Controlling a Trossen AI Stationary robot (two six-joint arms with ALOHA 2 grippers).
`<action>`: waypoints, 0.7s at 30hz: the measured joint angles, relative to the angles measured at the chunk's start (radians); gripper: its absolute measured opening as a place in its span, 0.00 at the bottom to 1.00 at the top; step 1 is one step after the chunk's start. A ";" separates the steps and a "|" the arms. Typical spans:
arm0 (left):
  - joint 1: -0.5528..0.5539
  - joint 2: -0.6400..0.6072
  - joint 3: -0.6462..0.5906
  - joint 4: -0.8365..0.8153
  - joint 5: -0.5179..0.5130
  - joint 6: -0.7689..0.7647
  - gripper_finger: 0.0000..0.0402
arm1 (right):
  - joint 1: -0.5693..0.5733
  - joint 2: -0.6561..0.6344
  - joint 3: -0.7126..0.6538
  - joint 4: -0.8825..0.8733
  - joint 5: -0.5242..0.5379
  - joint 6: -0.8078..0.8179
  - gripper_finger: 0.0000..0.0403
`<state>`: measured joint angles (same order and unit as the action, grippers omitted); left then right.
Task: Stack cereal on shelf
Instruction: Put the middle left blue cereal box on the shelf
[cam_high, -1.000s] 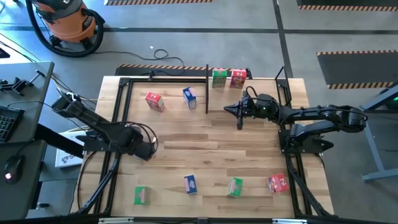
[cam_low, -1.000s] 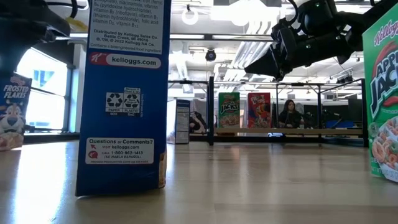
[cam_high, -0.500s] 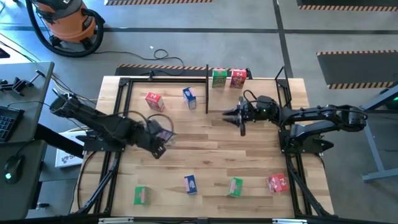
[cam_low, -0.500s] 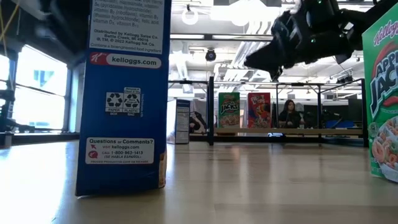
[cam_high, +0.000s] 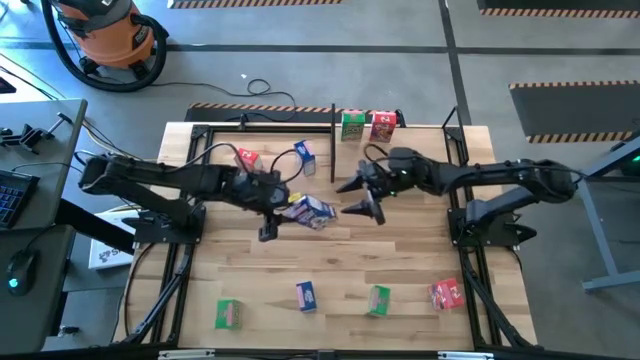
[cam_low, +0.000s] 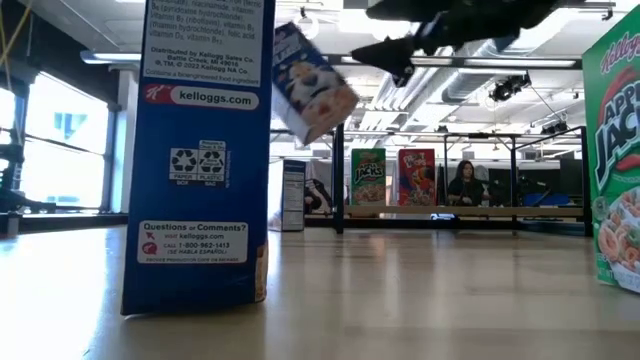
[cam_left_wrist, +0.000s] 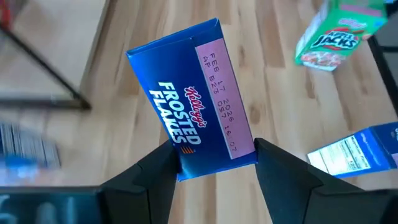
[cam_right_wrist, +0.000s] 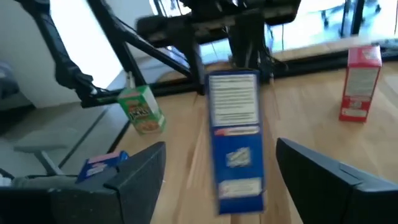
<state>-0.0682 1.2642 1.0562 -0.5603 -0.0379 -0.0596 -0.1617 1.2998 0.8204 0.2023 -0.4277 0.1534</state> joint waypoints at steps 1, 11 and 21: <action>0.004 0.001 0.002 -0.003 0.004 0.034 0.46 | -0.001 0.022 0.035 -0.023 -0.012 0.000 0.73; 0.003 0.000 0.067 -0.019 0.014 0.251 0.46 | 0.012 0.225 0.305 -0.129 -0.048 0.006 0.73; 0.007 0.001 0.066 -0.041 0.061 0.245 0.46 | 0.040 0.309 0.396 -0.189 -0.084 0.030 0.73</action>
<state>-0.0609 1.2648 1.1225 -0.6013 0.0230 0.1853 -0.1213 1.6085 1.2163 0.0133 -0.5115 0.1833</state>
